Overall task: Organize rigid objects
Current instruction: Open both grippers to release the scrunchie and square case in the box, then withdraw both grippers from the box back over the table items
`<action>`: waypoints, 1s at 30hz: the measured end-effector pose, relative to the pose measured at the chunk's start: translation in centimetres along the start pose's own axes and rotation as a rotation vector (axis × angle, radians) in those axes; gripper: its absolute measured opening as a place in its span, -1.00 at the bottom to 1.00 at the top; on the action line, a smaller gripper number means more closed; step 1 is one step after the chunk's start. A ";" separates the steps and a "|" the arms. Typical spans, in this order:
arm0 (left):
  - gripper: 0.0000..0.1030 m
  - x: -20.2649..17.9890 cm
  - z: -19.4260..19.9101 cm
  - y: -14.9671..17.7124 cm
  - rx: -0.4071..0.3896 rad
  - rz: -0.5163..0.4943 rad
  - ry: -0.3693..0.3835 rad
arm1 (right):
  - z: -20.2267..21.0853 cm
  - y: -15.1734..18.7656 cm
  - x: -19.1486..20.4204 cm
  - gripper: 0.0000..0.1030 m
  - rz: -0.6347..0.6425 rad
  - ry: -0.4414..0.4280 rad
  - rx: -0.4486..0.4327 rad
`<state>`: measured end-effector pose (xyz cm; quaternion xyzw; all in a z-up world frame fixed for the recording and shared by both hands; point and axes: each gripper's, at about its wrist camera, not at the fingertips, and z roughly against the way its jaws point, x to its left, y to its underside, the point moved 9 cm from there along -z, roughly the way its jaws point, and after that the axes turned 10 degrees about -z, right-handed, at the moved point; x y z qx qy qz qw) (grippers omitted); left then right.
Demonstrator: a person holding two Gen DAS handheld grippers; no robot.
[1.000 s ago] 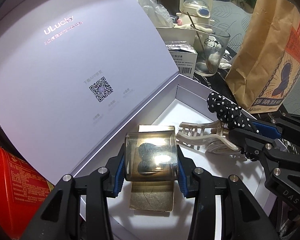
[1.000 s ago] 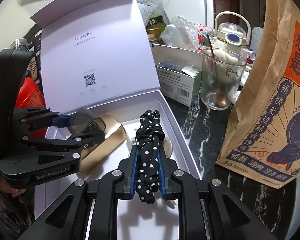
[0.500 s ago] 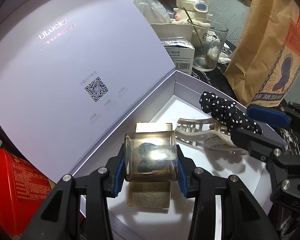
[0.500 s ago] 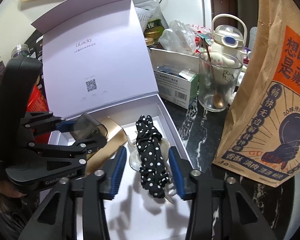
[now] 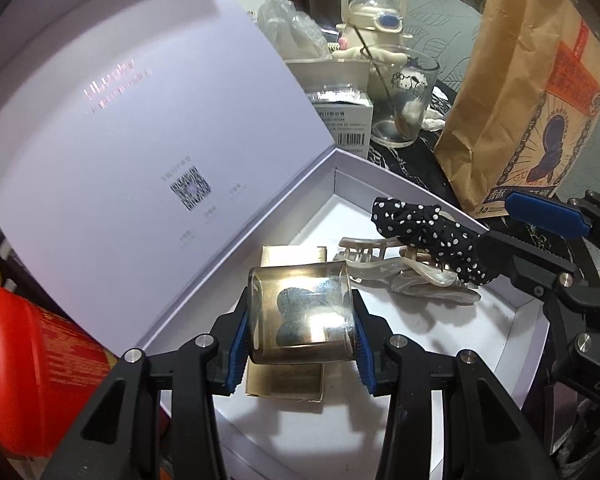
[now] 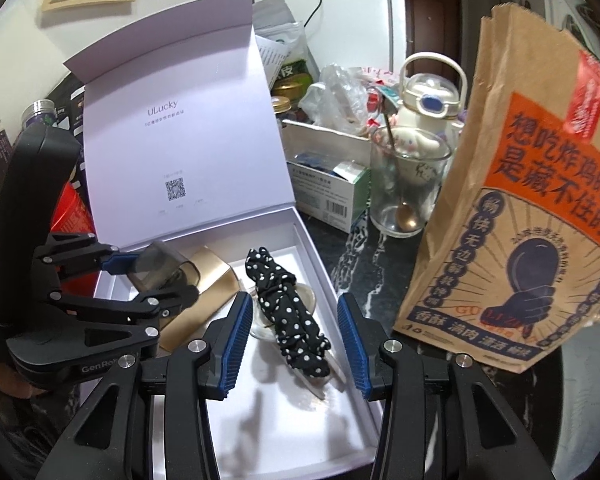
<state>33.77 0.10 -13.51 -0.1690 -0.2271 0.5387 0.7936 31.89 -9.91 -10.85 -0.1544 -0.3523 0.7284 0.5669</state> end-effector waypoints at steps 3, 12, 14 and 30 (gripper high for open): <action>-0.16 0.0 0.7 -0.2 -0.016 0.009 0.014 | 0.6 0.2 -0.2 -0.15 0.000 0.009 -0.006; 0.54 0.9 1.9 -0.3 -0.049 0.029 0.001 | 2.3 0.6 -0.6 -0.15 0.014 0.042 -0.016; 0.54 0.9 2.5 -0.4 -0.065 0.034 0.007 | 2.8 0.5 -0.5 -0.15 0.019 0.045 -0.022; 0.54 0.8 8.5 -1.1 -0.182 0.049 -0.009 | 8.7 -0.7 0.7 -0.15 0.034 0.062 -0.126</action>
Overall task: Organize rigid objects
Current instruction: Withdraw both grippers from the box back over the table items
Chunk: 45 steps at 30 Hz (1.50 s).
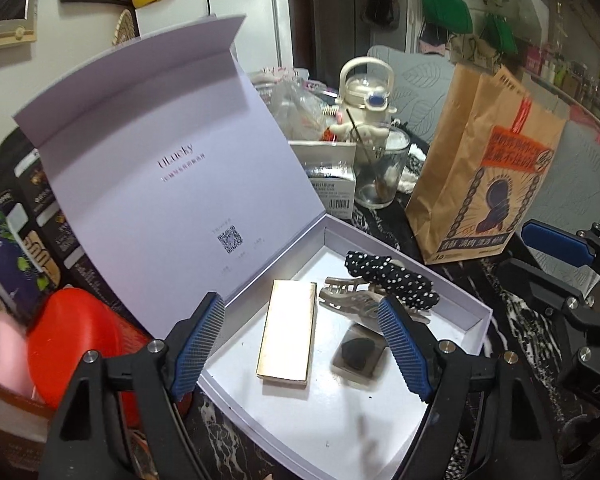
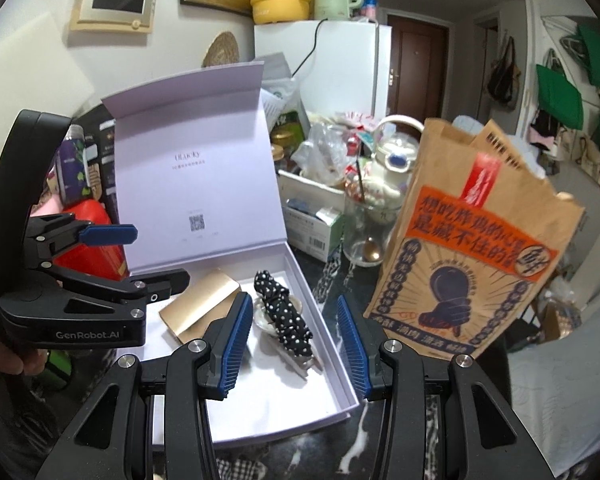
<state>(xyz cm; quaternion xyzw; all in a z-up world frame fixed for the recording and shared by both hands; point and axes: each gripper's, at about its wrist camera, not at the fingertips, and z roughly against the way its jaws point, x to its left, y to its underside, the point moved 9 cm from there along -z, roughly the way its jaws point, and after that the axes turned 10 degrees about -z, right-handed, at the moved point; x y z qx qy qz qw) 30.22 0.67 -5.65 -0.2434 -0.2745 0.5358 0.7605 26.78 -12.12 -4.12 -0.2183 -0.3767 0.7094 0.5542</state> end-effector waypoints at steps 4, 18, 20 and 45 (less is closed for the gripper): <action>0.54 -0.3 1.8 -0.3 -0.027 -0.010 -0.016 | 1.9 -0.5 0.3 -0.14 0.002 0.000 -0.032; 0.55 -1.6 8.6 -0.5 -0.125 -0.015 0.011 | 8.3 -1.2 1.6 0.04 0.015 0.001 -0.130; 0.55 -1.8 9.4 -0.5 -0.137 -0.021 0.002 | 9.0 -1.2 1.7 0.08 0.017 0.004 -0.136; 0.55 -5.8 15.2 4.4 -0.164 -0.042 0.022 | 16.6 4.0 2.2 0.22 -0.002 0.014 -0.198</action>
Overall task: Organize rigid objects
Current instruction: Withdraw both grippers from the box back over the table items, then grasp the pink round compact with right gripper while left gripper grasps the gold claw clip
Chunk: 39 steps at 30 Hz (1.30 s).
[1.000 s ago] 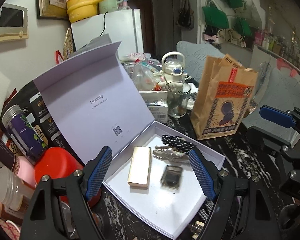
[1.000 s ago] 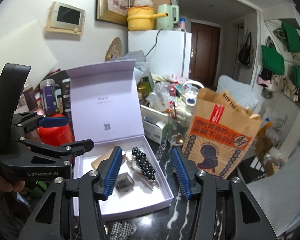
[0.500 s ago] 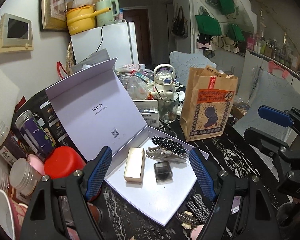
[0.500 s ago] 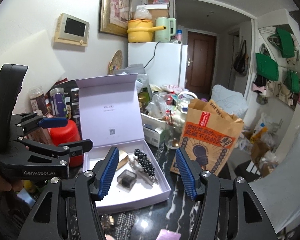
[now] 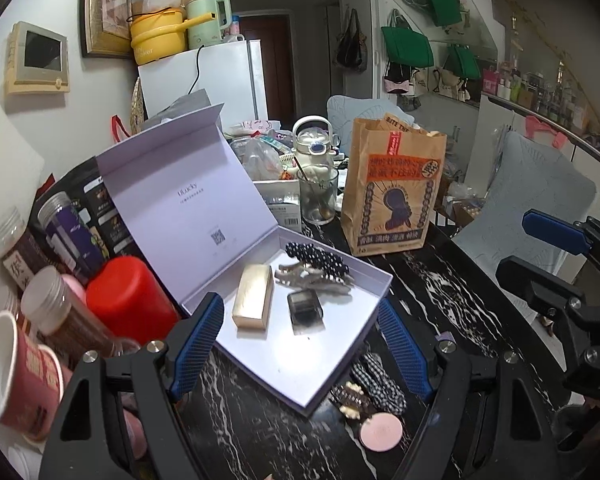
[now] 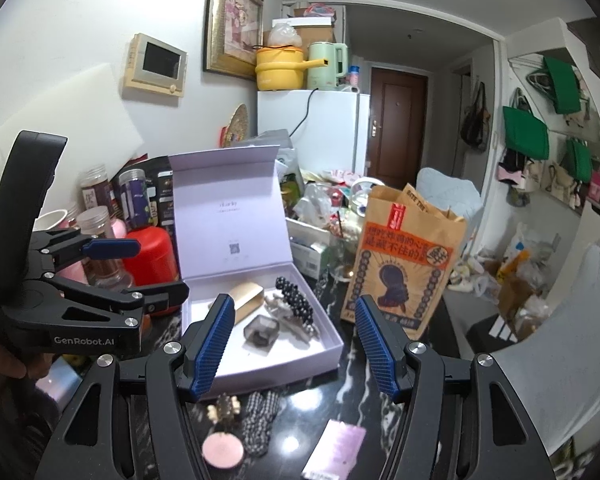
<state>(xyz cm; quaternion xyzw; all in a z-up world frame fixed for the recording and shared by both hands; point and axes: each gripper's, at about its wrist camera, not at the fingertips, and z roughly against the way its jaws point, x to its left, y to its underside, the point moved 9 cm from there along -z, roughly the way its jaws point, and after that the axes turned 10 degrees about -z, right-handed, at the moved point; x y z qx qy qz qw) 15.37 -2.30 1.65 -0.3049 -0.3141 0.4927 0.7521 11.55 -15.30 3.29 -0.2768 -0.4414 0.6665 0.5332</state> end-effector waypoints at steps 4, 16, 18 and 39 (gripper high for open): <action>0.55 -0.6 0.7 1.1 -0.003 -0.006 0.007 | 0.6 1.4 0.3 0.22 -0.012 -0.004 0.017; 0.55 -1.5 0.9 5.9 0.059 0.018 0.048 | 2.1 6.3 1.1 0.22 -0.058 -0.003 0.068; 0.55 -1.6 1.0 6.7 0.062 0.020 0.046 | 2.1 7.1 1.3 0.22 -0.064 -0.001 0.076; 0.55 -1.0 -2.1 13.3 0.136 0.101 0.091 | -1.4 14.5 2.6 0.22 -0.136 -0.047 0.179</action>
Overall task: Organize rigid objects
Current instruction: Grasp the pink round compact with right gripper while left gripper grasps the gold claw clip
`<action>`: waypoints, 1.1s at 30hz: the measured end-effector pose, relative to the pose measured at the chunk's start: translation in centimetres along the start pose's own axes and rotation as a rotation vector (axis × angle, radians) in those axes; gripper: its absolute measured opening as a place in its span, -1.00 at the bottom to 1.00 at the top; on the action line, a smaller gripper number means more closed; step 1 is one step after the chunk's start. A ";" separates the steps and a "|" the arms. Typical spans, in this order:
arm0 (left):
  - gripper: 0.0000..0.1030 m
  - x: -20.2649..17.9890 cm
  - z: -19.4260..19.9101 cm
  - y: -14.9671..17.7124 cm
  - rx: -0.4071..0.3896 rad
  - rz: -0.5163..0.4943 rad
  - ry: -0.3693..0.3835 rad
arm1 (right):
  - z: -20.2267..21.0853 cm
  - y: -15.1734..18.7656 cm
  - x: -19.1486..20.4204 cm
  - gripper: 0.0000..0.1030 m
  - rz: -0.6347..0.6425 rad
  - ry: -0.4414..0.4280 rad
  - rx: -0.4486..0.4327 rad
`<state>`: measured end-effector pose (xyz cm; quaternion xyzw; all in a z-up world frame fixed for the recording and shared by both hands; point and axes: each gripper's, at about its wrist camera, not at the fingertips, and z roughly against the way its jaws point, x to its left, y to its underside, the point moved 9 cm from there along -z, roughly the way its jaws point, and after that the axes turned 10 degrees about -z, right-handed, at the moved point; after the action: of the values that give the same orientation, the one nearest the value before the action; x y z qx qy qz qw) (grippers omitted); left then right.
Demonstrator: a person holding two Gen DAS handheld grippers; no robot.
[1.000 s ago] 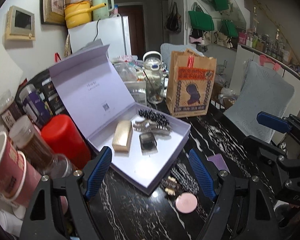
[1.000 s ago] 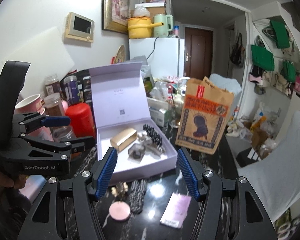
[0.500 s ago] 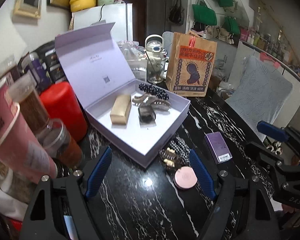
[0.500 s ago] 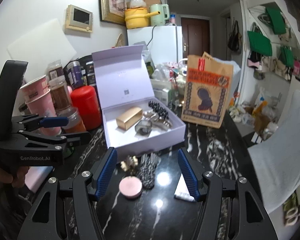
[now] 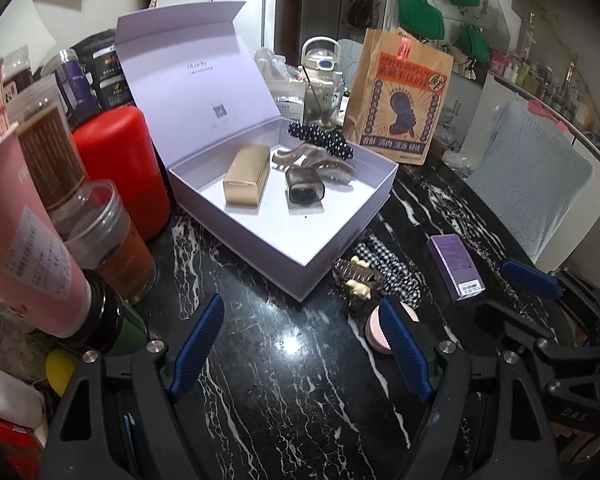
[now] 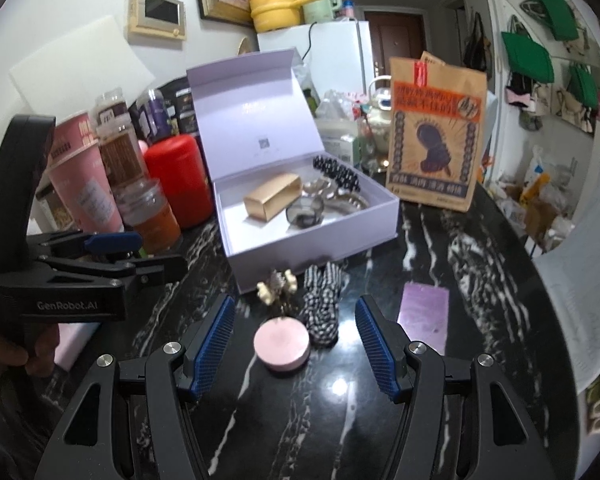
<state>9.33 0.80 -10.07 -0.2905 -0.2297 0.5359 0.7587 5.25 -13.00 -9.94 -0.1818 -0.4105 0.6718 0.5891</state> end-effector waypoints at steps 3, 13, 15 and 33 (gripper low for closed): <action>0.55 0.2 -0.4 0.4 -0.002 0.000 0.004 | -1.2 0.8 -0.2 0.22 -0.007 -0.006 0.024; 0.55 1.5 -3.5 1.7 0.060 0.019 0.022 | -5.5 3.8 -0.3 0.22 -0.018 -0.005 0.156; 0.55 1.6 -3.9 1.9 0.068 0.021 0.027 | -6.2 4.2 0.0 0.22 -0.010 -0.009 0.176; 0.55 -0.1 -4.6 0.7 0.044 -0.018 0.078 | -7.8 5.6 0.1 -0.03 0.044 0.016 0.211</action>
<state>11.81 -0.04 -13.89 -0.2922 -0.1907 0.5224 0.7781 7.36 -10.09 -18.87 -0.1332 -0.3288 0.7227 0.5932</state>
